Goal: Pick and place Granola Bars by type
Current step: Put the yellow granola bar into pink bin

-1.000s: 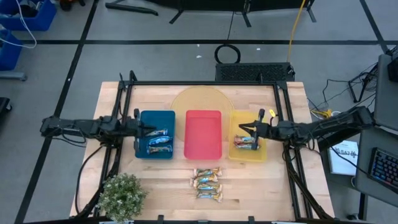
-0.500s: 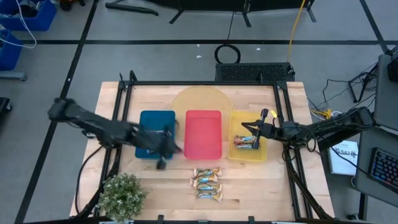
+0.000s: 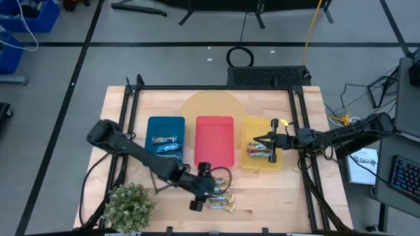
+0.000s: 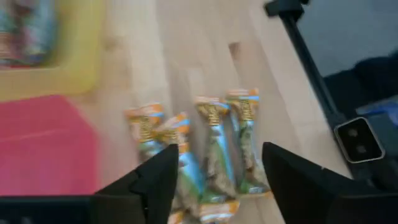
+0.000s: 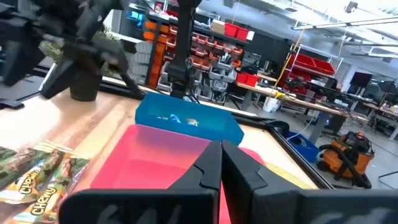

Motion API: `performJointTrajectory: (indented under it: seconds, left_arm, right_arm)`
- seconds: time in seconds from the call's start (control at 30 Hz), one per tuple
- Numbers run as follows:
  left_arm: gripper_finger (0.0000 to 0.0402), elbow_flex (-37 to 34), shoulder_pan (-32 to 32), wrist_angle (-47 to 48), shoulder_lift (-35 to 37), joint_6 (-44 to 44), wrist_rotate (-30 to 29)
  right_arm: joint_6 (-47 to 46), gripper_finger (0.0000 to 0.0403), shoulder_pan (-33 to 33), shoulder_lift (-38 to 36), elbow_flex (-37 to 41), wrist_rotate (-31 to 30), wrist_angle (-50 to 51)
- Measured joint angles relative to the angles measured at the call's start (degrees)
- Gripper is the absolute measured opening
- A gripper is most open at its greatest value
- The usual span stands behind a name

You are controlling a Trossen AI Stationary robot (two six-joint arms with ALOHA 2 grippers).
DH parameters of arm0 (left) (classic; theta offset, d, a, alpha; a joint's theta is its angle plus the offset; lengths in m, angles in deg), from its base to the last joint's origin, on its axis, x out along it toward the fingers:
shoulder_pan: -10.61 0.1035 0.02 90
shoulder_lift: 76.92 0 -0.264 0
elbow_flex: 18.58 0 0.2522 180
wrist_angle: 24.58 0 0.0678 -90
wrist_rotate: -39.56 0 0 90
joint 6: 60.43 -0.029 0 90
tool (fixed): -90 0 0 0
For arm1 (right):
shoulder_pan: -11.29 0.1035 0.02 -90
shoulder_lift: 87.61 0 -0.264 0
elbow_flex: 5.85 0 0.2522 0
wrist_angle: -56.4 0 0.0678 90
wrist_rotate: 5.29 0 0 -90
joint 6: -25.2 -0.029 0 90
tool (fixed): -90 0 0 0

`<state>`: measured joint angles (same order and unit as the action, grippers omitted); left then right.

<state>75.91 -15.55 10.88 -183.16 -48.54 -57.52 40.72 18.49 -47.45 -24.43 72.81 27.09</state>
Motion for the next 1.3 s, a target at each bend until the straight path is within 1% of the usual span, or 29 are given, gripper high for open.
performJointTrajectory:
  seconds: [0.07,0.1,0.17,0.33,0.67,0.73,0.87,1.07,1.17,1.3]
  left_arm:
    - [0.0254,2.09,0.45,2.70,-2.80,-0.20,3.86]
    - [0.0261,2.82,0.48,4.03,-4.07,-0.67,4.75]
    - [0.0268,3.23,0.44,4.83,-5.97,-1.45,5.00]
    - [0.0271,3.30,0.46,4.36,-9.10,-0.97,5.52]
    - [0.0271,3.36,-0.01,2.07,-12.47,1.76,4.97]
    - [0.0271,3.36,-0.63,1.78,-13.19,1.84,3.96]
    - [0.0271,3.38,-1.57,2.14,-14.40,2.18,-0.82]
    - [0.0271,3.38,-0.42,1.87,-14.57,2.39,-1.97]
    - [0.0263,3.38,-0.07,2.39,-14.63,1.67,-0.57]
    - [0.0225,3.26,0.26,2.09,-16.29,0.78,4.30]
  right_arm:
    - [-0.28,0.0001,0.00,0.00,0.00,0.00,0.04]
    - [-0.28,0.0001,0.00,0.00,0.00,0.00,0.02]
    - [-0.10,0.0001,0.00,0.00,0.00,0.02,0.04]
    - [0.75,0.0001,0.00,0.00,0.00,0.02,0.37]
    - [-1.91,0.0001,0.00,0.05,-0.04,0.02,1.57]
    - [-2.58,0.0001,0.00,0.18,-0.04,0.02,2.03]
    - [-2.85,0.0001,0.00,0.28,-0.04,0.02,2.22]
    - [-2.84,0.0001,0.00,0.31,-0.04,0.02,2.17]
    - [-2.82,0.0001,0.00,0.31,-0.04,0.02,2.18]
    - [-2.83,0.0001,0.00,0.31,-0.04,0.04,2.31]
